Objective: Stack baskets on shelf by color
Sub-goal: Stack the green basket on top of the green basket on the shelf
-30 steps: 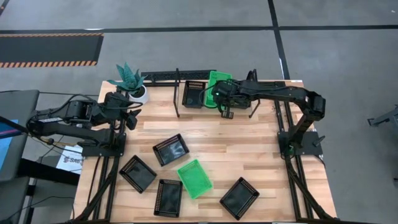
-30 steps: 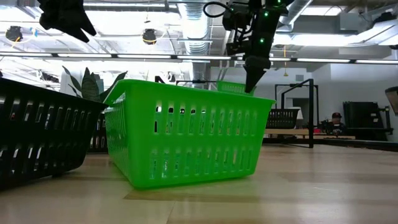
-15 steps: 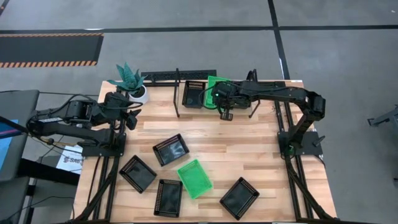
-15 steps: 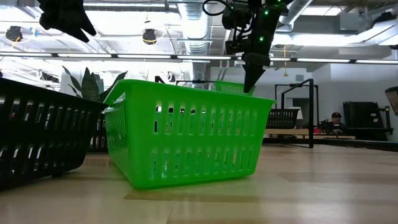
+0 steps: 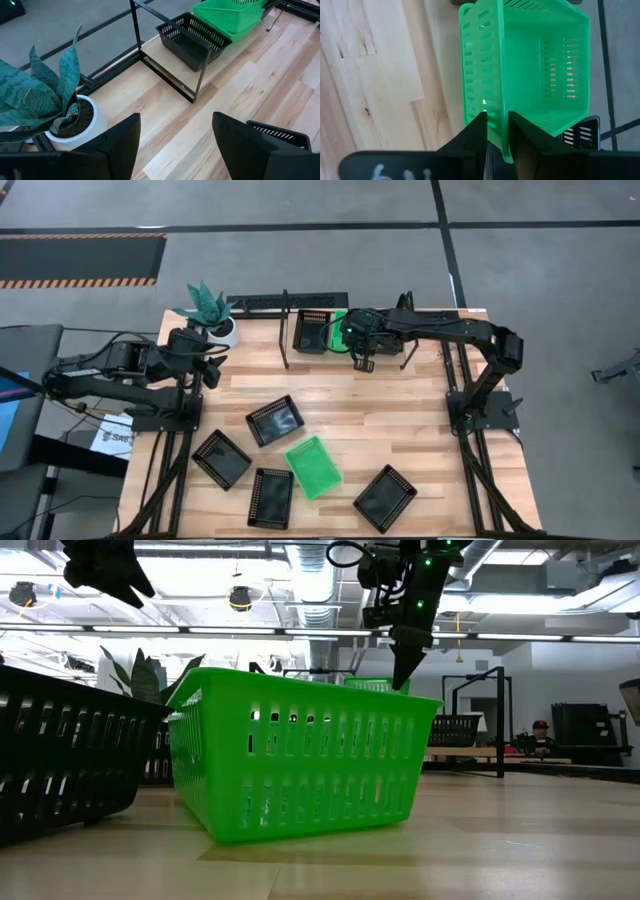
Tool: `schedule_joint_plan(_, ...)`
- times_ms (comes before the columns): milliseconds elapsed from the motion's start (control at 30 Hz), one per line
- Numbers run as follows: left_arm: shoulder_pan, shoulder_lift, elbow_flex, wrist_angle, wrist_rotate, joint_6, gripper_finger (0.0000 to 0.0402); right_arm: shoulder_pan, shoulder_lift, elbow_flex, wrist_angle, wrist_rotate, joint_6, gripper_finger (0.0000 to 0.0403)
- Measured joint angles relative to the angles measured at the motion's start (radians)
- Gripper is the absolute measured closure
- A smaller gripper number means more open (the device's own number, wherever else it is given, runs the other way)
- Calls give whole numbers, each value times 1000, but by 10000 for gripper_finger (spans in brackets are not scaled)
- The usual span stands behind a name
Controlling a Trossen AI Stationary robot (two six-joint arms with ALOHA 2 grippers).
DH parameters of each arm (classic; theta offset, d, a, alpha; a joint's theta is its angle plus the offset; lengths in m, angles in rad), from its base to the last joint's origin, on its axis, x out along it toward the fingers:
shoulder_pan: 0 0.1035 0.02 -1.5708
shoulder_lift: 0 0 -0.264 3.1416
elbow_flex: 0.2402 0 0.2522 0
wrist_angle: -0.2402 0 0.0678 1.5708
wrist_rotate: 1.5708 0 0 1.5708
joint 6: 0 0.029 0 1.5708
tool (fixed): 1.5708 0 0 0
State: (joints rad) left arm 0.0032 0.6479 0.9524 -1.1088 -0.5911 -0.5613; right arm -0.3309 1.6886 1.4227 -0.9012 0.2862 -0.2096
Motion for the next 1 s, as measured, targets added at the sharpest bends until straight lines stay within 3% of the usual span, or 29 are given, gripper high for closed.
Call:
schedule_joint_plan(233,0,0,0,0,0,0,166,0,1,0,24,2,11,265)
schedule_joint_plan(400,0,0,0,0,0,0,166,3,1,0,23,3,11,263)
schedule_joint_plan(633,0,0,0,0,0,0,166,3,1,0,22,3,11,297)
schedule_joint_plan(900,0,0,0,0,0,6,166,3,2,0,21,3,9,380)
schedule_joint_plan(1000,0,0,0,0,0,6,166,3,2,1,19,3,4,394)
